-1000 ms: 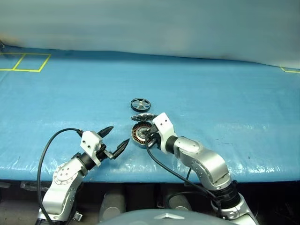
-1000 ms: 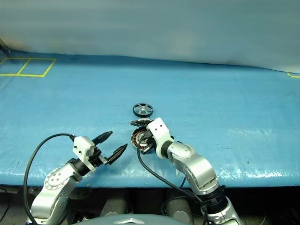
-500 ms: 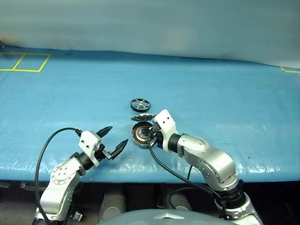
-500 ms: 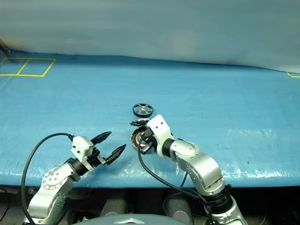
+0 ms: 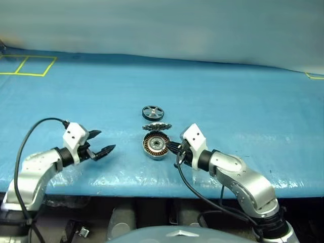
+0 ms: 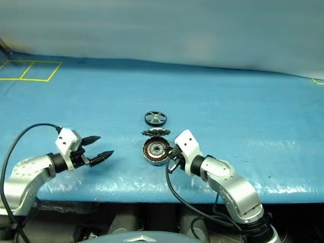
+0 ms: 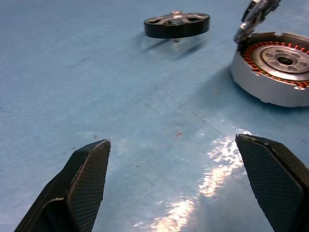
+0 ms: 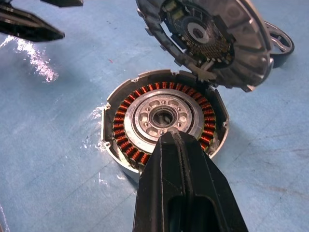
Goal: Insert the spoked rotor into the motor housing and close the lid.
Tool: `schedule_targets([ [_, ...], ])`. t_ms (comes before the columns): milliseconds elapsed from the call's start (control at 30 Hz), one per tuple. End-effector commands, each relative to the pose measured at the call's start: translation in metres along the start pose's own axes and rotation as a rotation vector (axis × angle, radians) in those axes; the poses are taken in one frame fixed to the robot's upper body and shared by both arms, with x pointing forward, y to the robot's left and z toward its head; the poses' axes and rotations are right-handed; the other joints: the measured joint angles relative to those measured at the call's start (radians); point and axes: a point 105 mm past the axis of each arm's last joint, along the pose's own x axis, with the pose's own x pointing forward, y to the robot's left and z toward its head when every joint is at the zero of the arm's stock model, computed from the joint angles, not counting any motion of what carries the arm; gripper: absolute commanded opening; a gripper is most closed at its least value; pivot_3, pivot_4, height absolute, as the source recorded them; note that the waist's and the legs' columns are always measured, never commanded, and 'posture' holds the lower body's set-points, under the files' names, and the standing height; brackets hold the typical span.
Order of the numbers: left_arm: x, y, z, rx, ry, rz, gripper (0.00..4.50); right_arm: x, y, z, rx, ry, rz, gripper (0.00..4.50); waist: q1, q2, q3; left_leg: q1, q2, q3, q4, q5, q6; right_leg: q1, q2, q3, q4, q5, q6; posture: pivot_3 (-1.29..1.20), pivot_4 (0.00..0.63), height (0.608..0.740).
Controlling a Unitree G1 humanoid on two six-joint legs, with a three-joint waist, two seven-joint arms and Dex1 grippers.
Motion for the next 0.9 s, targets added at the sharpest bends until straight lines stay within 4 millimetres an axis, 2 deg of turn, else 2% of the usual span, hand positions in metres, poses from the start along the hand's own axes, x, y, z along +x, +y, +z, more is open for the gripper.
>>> schedule_targets([
  [33, 0.006, 0.018, 0.021, 0.023, 0.004, -0.067, 4.50, -0.007, 0.000, 0.012, -0.038, -0.073, -0.032, 0.01, 0.001, 0.000, 0.000, -0.001, 0.000, 0.000, 0.000, 0.000, 0.000, 0.000, 0.001, 0.000, 0.000, 0.000, 0.000, 0.00, 0.150, 0.740],
  [300, 0.047, 0.028, 0.056, 0.108, 0.026, -0.249, 4.50, -0.014, -0.002, 0.010, -0.018, -0.201, -0.094, 0.01, -0.001, -0.001, 0.000, -0.006, -0.002, -0.002, 0.002, 0.000, 0.000, -0.003, 0.004, 0.001, 0.001, 0.004, 0.007, 0.00, 0.150, 0.740],
  [500, 0.080, 0.032, 0.076, 0.166, 0.007, -0.273, 4.50, -0.018, -0.005, 0.000, -0.003, -0.203, -0.150, 0.01, -0.001, -0.002, 0.001, -0.007, -0.002, -0.003, 0.005, 0.000, 0.000, -0.002, 0.005, 0.001, 0.002, 0.004, 0.008, 0.00, 0.150, 0.740],
  [700, 0.108, 0.023, 0.099, 0.099, -0.039, -0.319, 4.50, -0.018, -0.009, -0.004, 0.008, -0.194, -0.196, 0.01, 0.000, -0.003, 0.001, -0.007, -0.002, -0.005, 0.011, 0.000, 0.000, -0.001, 0.005, 0.001, 0.005, 0.005, 0.009, 0.00, 0.150, 0.740],
  [900, 0.128, 0.010, 0.108, 0.159, -0.055, -0.353, 4.50, -0.015, -0.007, -0.006, 0.017, -0.195, -0.207, 0.01, -0.001, -0.003, 0.001, -0.007, -0.002, -0.005, 0.013, 0.000, 0.001, 0.000, 0.005, 0.001, 0.005, 0.006, 0.011, 0.00, 0.150, 0.740],
])
